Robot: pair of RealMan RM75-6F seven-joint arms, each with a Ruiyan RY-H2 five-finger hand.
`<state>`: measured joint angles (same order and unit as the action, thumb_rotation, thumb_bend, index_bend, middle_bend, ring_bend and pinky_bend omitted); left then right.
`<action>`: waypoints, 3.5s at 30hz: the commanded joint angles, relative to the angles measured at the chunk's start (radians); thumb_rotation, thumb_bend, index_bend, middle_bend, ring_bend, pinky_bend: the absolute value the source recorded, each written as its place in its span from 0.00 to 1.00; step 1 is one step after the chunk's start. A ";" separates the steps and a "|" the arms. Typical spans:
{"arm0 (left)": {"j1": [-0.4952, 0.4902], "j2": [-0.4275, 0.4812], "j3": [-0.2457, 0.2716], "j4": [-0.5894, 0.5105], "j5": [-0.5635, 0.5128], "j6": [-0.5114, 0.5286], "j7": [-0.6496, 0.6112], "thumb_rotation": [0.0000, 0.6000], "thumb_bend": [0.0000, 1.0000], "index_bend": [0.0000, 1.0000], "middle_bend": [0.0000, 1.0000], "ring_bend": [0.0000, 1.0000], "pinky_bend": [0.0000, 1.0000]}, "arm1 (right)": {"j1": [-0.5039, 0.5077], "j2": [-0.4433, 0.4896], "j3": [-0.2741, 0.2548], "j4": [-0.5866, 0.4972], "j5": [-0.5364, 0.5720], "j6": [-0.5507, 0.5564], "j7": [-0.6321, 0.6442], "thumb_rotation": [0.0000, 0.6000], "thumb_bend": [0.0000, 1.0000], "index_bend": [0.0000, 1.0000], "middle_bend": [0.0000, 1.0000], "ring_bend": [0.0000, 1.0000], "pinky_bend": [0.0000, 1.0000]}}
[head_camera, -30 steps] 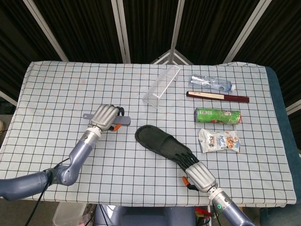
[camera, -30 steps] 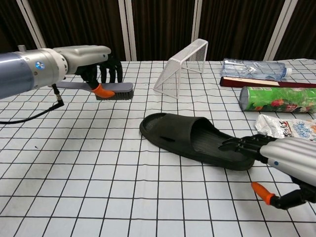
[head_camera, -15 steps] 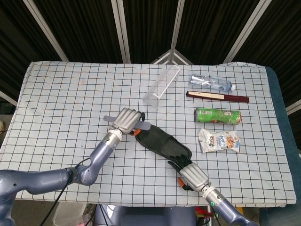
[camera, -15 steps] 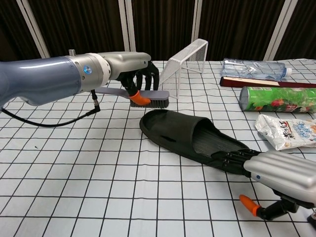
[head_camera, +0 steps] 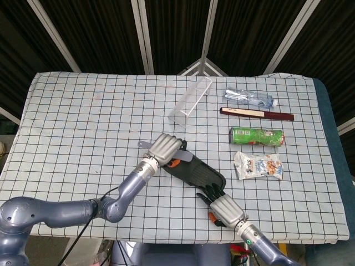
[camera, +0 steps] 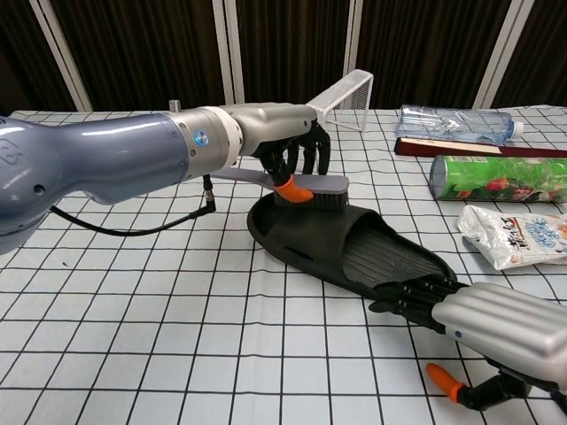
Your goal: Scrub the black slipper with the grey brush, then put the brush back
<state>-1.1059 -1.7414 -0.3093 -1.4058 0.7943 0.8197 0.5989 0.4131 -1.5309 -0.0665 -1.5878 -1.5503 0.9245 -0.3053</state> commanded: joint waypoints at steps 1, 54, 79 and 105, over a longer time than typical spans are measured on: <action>-0.008 -0.006 0.000 -0.003 -0.001 0.000 -0.004 1.00 0.67 0.54 0.55 0.42 0.47 | 0.003 0.001 0.001 -0.007 0.001 0.004 -0.005 0.87 0.65 0.00 0.04 0.03 0.00; -0.008 0.038 0.087 -0.021 0.170 -0.007 -0.220 1.00 0.68 0.54 0.55 0.42 0.47 | 0.051 0.000 -0.020 -0.033 0.063 -0.014 -0.046 0.87 0.65 0.00 0.03 0.03 0.00; 0.037 0.227 0.116 -0.152 0.096 0.001 -0.215 1.00 0.69 0.54 0.55 0.42 0.47 | 0.033 -0.024 -0.038 -0.009 0.033 0.058 -0.148 0.87 0.66 0.00 0.01 0.00 0.00; 0.392 0.560 0.350 -0.356 0.464 0.151 -0.522 1.00 0.66 0.52 0.54 0.42 0.47 | -0.179 0.289 0.029 -0.234 0.054 0.506 -0.218 0.87 0.61 0.00 0.00 0.00 0.00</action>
<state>-0.7629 -1.2070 -0.0185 -1.7728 1.1839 0.9334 0.1248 0.2841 -1.2813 -0.0556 -1.8405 -1.5135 1.3609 -0.6017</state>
